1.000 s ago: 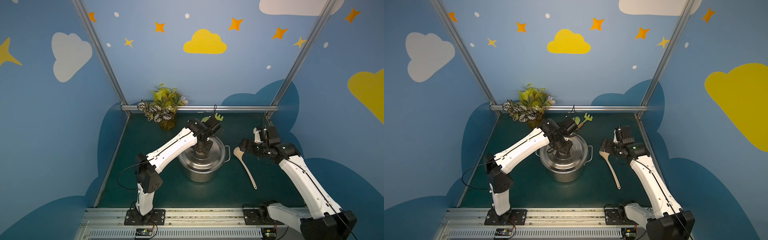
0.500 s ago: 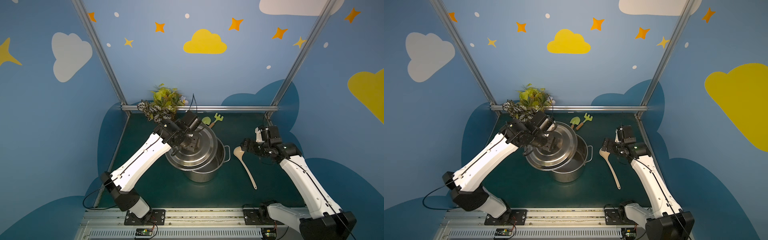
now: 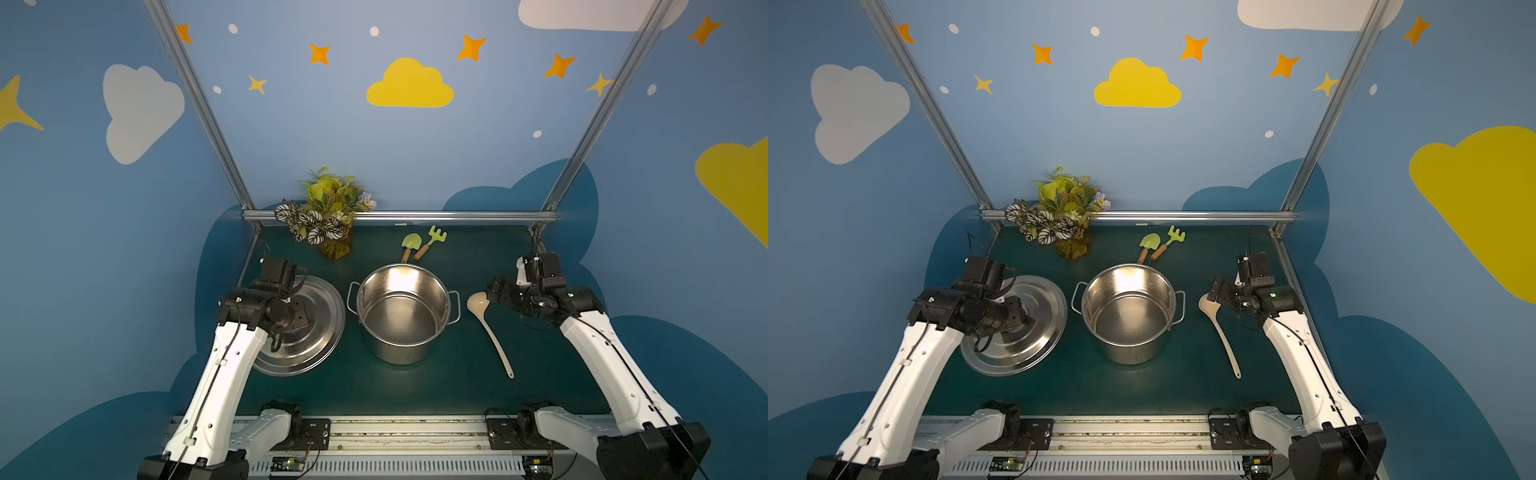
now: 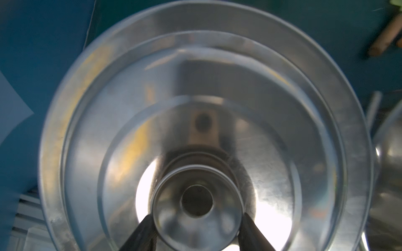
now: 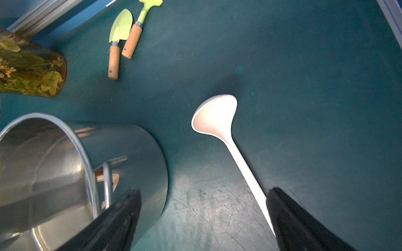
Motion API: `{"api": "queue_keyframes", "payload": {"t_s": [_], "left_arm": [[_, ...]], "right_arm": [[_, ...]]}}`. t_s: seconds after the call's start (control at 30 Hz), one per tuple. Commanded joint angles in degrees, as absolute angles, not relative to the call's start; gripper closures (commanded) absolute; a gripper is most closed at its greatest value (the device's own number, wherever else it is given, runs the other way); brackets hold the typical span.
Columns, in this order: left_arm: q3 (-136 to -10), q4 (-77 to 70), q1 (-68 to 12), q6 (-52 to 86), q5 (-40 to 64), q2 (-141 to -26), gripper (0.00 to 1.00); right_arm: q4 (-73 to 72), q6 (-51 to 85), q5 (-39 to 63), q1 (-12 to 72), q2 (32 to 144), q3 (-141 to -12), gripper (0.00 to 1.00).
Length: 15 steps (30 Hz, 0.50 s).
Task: Stir the soup with a spoon
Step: Place the lid at the corner of the board.
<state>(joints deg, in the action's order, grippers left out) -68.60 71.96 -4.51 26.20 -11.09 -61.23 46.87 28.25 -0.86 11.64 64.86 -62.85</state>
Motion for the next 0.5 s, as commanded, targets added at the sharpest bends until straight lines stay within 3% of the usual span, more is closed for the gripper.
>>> {"api": "queue_keyframes", "payload": {"t_s": [0.0, 0.47], "left_arm": [[-64.04, 64.49, 0.27, 27.68, -7.26, -61.4, 0.76], [-48.69, 49.18, 17.03, 31.62, -11.72, -70.96, 0.74]], "right_arm": [[46.23, 29.41, -1.66, 10.92, 63.49, -61.7, 0.04], [44.72, 33.72, -2.08, 8.84, 61.97, -55.89, 0.04]]}}
